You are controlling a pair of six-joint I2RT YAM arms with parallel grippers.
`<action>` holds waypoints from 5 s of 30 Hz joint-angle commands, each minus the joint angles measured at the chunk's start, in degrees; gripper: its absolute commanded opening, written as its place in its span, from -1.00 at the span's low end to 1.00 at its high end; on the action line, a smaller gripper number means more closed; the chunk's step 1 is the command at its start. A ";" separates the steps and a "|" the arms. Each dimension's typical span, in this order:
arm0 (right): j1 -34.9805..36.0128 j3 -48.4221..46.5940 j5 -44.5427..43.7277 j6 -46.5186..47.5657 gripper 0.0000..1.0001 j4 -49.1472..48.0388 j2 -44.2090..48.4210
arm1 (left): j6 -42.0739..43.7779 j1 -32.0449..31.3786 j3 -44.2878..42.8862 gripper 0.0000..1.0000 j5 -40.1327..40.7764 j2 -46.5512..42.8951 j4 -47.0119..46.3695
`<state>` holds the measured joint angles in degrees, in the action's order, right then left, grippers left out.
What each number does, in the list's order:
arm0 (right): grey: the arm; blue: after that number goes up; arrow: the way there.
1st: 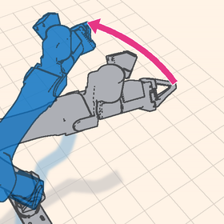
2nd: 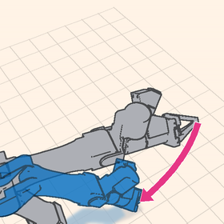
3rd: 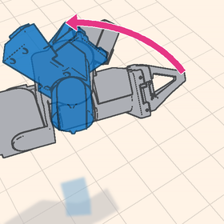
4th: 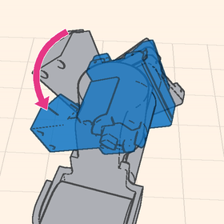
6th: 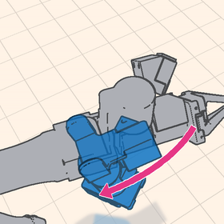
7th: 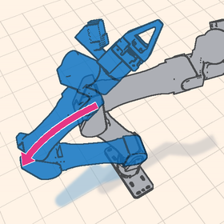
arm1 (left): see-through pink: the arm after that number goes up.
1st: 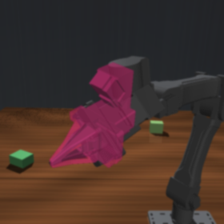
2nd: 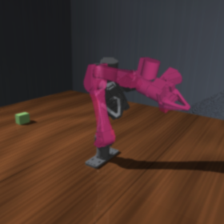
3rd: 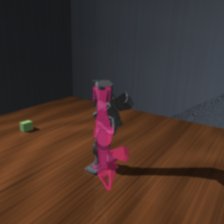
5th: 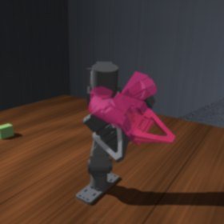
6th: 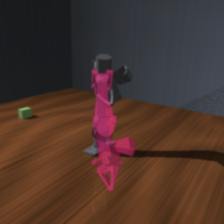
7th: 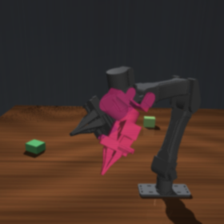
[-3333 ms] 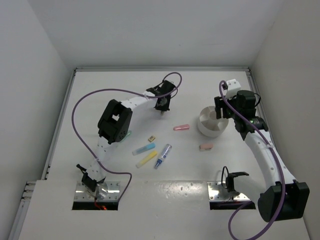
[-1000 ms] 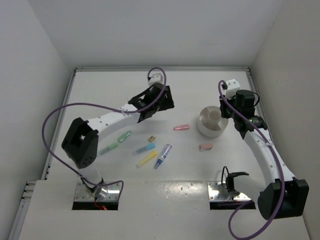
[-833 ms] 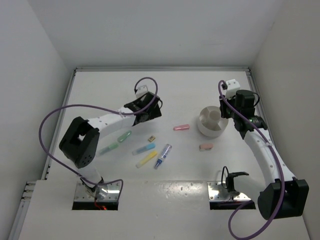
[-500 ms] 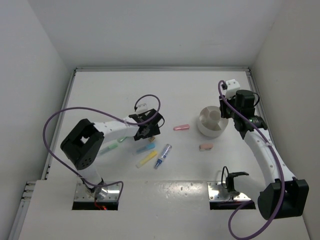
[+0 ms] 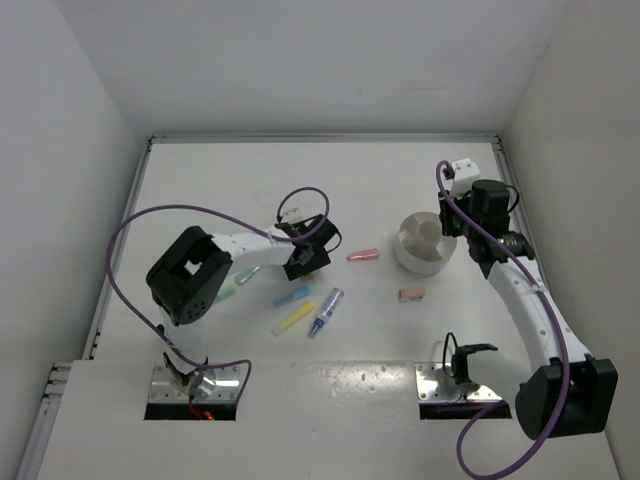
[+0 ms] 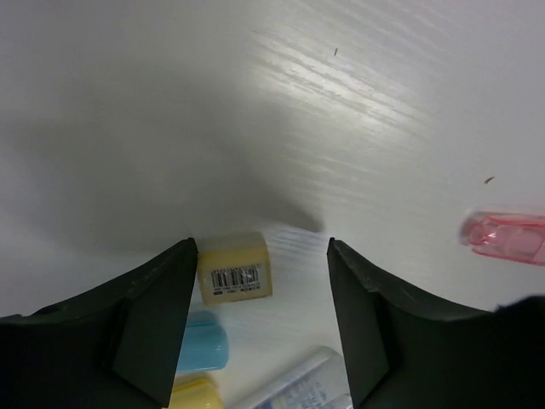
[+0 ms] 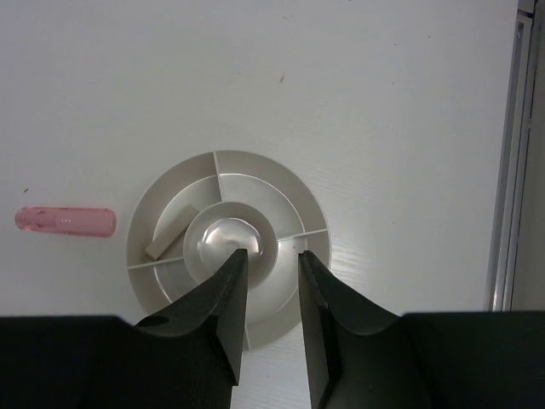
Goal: Sort the stationery into containers
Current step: Pick up the stationery from the center of the board, then place the stationery in the storage box, then pick up the stationery from the center of the board.
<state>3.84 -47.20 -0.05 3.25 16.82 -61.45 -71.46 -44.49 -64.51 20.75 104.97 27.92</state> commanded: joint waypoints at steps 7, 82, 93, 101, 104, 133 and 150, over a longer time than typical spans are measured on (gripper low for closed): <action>-0.32 -2.19 -0.74 0.45 -0.37 -1.09 1.60 | -2.72 -0.42 -1.06 0.13 -1.24 2.35 1.61; -0.32 -2.19 -1.26 0.97 -0.37 -1.09 1.60 | 31.91 -1.56 -47.72 -0.42 -41.76 26.34 -23.18; -0.32 -2.19 -1.26 0.97 -0.37 -1.09 1.60 | 31.91 -1.04 -48.78 0.02 -39.39 26.96 -22.47; -0.32 -2.19 -1.26 0.97 -0.37 -1.09 1.60 | 32.43 -0.51 -49.31 0.03 -38.52 25.91 -22.47; -0.32 -2.19 -1.26 0.97 -0.37 -1.09 1.60 | 32.44 0.02 -44.68 -1.00 -34.57 20.03 -22.47; -0.32 -1.67 -1.26 1.50 -0.51 -1.61 2.21 | 56.37 -4.47 -34.14 -0.10 -10.29 10.89 -0.65; -0.32 -1.67 -1.26 1.50 -0.49 -1.61 1.69 | 79.81 -7.37 -33.74 0.31 -21.72 17.01 -0.50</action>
<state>3.81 -47.20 -1.08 4.54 16.80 -60.40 4.95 -51.44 -94.61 0.93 120.18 29.17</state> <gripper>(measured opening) 0.254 0.660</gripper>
